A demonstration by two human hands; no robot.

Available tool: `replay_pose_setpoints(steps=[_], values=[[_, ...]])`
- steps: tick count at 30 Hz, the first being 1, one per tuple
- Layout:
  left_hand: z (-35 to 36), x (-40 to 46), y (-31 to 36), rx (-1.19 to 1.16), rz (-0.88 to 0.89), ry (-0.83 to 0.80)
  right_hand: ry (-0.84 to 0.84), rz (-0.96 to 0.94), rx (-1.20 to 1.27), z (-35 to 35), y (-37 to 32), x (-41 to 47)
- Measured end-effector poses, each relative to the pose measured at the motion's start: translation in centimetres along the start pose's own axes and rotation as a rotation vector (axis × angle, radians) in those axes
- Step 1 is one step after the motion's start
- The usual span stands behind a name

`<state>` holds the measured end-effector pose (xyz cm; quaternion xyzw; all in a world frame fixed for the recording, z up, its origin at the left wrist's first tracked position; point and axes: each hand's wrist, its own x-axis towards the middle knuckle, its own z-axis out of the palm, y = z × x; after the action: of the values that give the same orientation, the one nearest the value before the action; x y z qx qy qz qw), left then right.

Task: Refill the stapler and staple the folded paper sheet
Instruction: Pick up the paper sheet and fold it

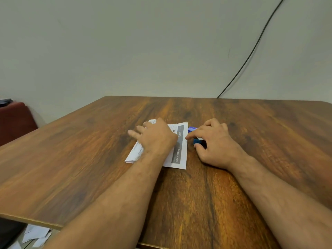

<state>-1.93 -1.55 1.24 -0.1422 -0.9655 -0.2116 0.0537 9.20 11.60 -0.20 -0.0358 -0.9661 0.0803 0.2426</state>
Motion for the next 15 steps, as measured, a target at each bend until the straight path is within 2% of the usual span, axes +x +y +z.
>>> replay_pose_setpoints(steps=[2,7,10,12,15], values=[[0.1,0.6,-0.4,0.013,-0.063,-0.061,-0.017,0.013,-0.003,0.1,0.1,0.1],[0.4,1.1,-1.2,0.066,0.008,-0.022,-0.093,0.110,0.054,0.2,0.1,0.2],[0.1,0.9,-1.2,-0.045,0.002,0.006,-0.091,0.170,0.099,0.2,0.1,0.1],[-0.3,0.8,-1.2,-0.166,0.011,0.084,-0.068,0.153,0.120,0.0,0.1,0.0],[-0.8,1.3,-1.3,-0.401,0.007,0.163,0.053,0.122,0.170,0.1,0.5,0.0]])
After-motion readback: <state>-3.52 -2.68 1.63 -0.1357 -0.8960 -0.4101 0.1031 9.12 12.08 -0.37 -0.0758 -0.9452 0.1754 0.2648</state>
